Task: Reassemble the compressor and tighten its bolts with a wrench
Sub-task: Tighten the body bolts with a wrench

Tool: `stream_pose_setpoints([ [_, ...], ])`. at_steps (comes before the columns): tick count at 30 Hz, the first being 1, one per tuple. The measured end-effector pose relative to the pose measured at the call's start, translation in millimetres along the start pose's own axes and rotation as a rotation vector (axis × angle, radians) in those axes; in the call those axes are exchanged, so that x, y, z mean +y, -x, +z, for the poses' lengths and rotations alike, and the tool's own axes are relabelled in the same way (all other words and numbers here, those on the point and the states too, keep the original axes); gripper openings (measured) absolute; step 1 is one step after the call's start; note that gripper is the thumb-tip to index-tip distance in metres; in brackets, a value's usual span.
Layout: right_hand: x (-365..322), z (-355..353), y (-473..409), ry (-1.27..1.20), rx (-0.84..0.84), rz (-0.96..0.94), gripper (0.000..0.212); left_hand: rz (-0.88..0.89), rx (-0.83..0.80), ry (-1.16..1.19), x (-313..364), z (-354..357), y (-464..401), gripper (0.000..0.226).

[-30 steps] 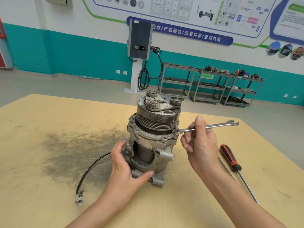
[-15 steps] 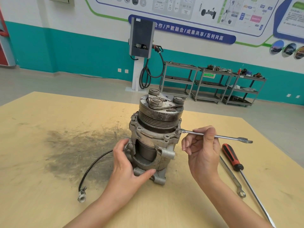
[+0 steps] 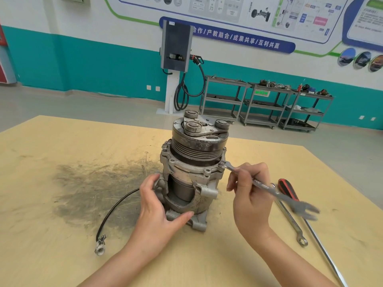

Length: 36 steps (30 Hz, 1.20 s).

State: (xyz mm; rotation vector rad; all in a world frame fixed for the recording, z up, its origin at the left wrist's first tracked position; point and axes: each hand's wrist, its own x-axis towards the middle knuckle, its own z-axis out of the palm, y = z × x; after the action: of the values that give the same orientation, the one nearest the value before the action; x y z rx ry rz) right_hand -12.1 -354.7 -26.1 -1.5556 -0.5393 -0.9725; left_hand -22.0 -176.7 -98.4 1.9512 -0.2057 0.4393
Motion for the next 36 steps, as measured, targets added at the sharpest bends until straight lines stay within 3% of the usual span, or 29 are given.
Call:
stream_pose_setpoints([
  [2, -4, 1, -1, 0.215, -0.048, -0.143, 0.018, 0.009, 0.007, -0.006, -1, 0, 0, 0.107],
  [5, -15, 4, -6, 0.564, -0.126, -0.382, 0.043, -0.006, 0.002, 0.002, -2, 1, -2, 0.108],
  [7, -23, 8, -10, 0.882, -0.148, -0.505, 0.041, -0.022, 0.009, 0.016, -5, 2, -3, 0.107],
  [9, -29, 16, -12, 1.101, -0.171, -0.504, 0.031, -0.025, 0.016, 0.014, -7, 2, -3, 0.107],
  [11, -32, 21, -11, 1.14, -0.196, -0.475, 0.031, -0.005, 0.017, -0.014, -8, 3, -5, 0.106],
  [20, -43, 4, -22, 0.974, -0.172, -0.515, 0.042, 0.014, 0.041, -0.018, -4, 3, -3, 0.11],
  [23, -47, 5, -24, 0.795, -0.186, -0.463, 0.046, 0.006, 0.033, -0.016, -5, 3, -2, 0.11],
  [29, -25, -12, -60, -0.081, -0.081, 0.268, 0.043, 0.015, 0.019, -0.001, -6, 3, -1, 0.108],
  [32, 2, -16, -65, -0.296, -0.085, 0.587, 0.043, 0.011, 0.007, 0.005, -5, 2, 0, 0.108],
  [36, 24, -16, -58, -0.513, -0.107, 0.794, 0.042, 0.005, 0.005, 0.004, -5, 1, 0, 0.107],
])
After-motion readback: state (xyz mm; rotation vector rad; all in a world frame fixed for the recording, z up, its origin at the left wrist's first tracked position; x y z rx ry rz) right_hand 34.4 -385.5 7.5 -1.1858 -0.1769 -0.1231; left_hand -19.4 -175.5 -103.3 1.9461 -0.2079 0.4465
